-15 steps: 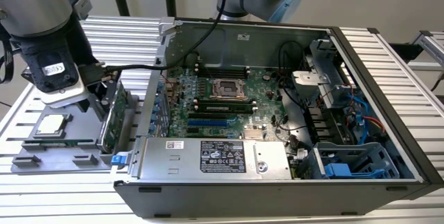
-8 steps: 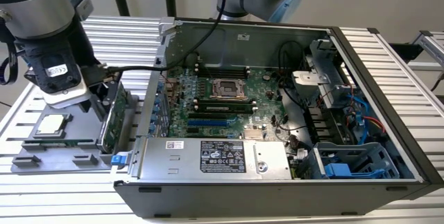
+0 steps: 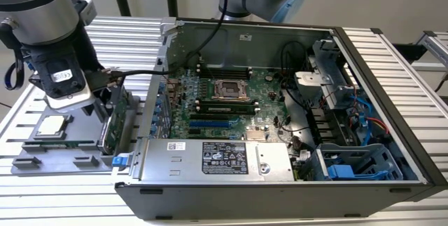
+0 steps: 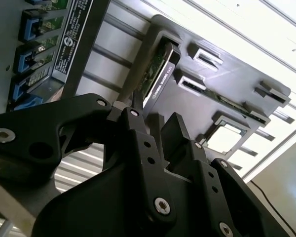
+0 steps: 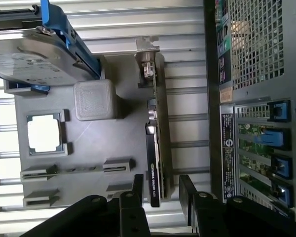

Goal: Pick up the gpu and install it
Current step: 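Pick up the gpu and move the gpu toward the slot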

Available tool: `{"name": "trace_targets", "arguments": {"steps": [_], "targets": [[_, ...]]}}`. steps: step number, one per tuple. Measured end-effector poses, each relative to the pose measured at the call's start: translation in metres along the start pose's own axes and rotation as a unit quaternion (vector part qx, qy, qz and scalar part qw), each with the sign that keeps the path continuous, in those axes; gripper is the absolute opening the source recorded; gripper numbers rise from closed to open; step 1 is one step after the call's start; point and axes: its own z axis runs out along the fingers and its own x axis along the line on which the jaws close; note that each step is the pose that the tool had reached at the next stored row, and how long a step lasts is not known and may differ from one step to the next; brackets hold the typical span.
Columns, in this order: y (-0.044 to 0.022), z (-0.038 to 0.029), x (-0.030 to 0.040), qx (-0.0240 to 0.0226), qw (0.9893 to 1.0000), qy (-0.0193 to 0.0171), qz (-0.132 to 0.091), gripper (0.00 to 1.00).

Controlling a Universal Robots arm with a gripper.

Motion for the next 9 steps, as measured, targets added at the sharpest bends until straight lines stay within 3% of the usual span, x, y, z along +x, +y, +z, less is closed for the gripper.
{"name": "trace_targets", "arguments": {"steps": [9], "targets": [[0.0016, 0.0125, 0.0004, 0.0, 1.0, 0.0, 0.0, 1.0]]}}
